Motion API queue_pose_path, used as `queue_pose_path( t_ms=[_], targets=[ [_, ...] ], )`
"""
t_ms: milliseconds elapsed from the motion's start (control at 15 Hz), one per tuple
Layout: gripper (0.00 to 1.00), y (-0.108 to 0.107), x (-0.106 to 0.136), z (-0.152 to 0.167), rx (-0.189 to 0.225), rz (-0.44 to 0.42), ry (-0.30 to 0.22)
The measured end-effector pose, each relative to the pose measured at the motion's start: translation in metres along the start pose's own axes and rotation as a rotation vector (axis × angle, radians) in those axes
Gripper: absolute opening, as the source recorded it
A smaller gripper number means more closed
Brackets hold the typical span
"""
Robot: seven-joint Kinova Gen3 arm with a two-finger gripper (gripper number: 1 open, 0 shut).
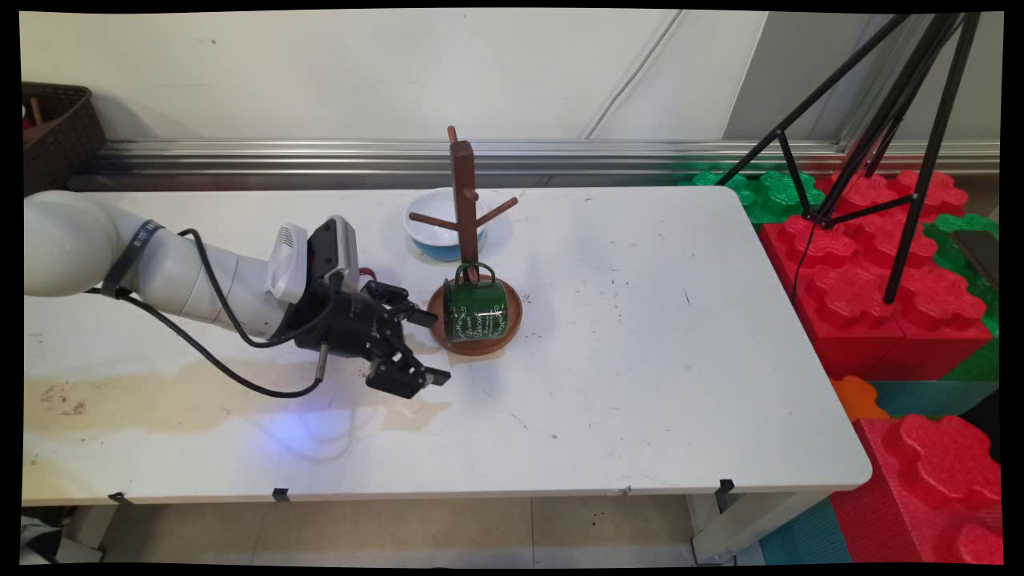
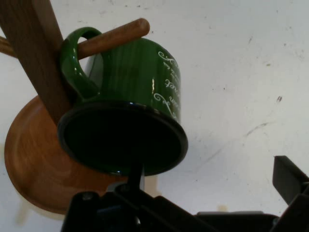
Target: Pick up the green mug from the rack
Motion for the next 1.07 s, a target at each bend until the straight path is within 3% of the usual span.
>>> queue_pose_path(
  t_ms=[1067],
  targets=[
    [1.0, 0.0013, -0.0021, 0.0098, 0.018, -0.045, 0.078]
  ],
)
